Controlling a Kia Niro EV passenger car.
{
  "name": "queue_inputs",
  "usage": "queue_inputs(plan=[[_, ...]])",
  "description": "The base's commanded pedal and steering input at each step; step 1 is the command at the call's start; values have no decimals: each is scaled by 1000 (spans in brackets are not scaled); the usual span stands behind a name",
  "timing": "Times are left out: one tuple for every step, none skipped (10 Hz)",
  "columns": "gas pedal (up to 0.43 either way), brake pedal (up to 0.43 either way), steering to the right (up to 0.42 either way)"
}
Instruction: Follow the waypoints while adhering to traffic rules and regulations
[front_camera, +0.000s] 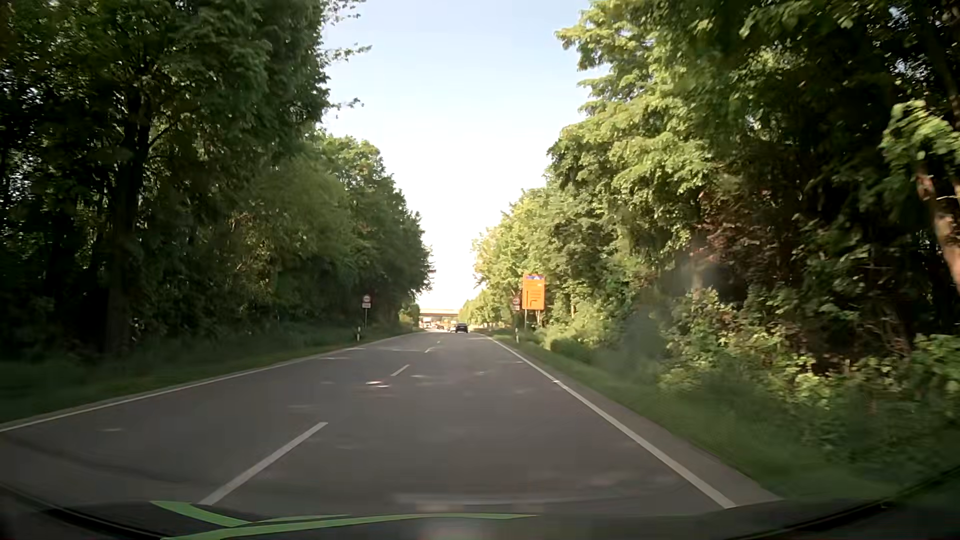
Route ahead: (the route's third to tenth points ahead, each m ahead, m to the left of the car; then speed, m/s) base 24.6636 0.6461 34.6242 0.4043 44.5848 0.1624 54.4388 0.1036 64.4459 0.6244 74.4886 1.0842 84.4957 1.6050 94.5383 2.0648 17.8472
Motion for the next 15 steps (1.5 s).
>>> queue_inputs(plan=[[39,0,-2],[39,0,-2],[39,0,-2],[39,0,-2],[39,0,-2],[39,0,-2],[39,0,-2],[39,0,-2],[39,0,-2],[39,0,-2],[39,0,-2],[39,0,-2],[39,0,-2],[39,0,-2],[39,0,-2]])
